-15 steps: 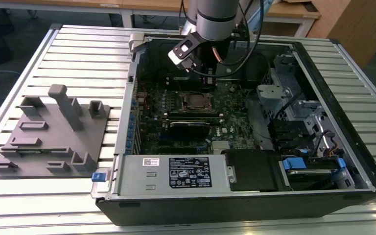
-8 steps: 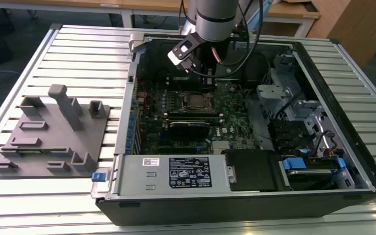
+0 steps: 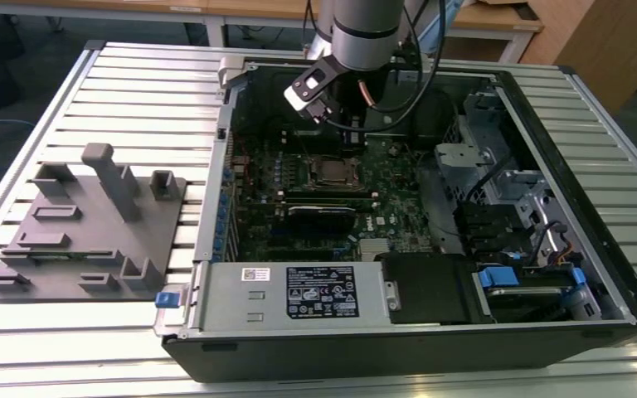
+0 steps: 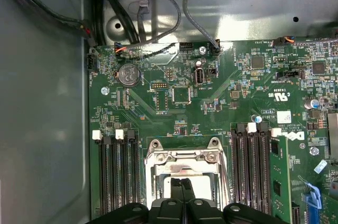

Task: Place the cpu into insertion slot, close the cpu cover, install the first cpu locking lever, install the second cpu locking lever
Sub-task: 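Close the cpu cover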

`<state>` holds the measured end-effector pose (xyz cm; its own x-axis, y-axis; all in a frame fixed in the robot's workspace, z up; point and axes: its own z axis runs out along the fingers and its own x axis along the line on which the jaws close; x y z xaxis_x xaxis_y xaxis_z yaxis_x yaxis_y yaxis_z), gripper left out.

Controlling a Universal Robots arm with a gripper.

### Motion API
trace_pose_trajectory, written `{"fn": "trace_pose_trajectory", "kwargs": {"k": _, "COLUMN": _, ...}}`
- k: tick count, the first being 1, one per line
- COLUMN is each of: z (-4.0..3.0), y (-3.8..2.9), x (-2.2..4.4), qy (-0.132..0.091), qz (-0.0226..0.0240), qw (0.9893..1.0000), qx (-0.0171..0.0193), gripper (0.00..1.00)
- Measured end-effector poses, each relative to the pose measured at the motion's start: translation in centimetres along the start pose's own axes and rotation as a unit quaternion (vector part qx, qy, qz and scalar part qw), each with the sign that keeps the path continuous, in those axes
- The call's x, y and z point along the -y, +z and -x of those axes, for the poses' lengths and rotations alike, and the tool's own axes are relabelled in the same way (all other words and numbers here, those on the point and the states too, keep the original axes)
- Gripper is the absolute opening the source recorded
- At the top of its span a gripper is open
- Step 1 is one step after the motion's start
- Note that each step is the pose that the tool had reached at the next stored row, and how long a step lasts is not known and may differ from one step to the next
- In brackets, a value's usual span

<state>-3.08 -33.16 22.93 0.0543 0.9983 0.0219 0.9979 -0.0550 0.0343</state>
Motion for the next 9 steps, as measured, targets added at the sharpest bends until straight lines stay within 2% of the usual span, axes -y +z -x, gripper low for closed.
{"fn": "trace_pose_trajectory", "kwargs": {"k": 4, "z": 0.00, "y": 0.05, "x": 0.00, "qy": -0.026, "qz": -0.0007, "qw": 0.9997, "qx": -0.0007, "gripper": 0.10}}
{"fn": "trace_pose_trajectory", "kwargs": {"k": 9, "z": 0.00, "y": 0.12, "x": 0.01, "qy": -0.060, "qz": -0.0013, "qw": 0.9982, "qx": -0.0020, "gripper": 0.10}}
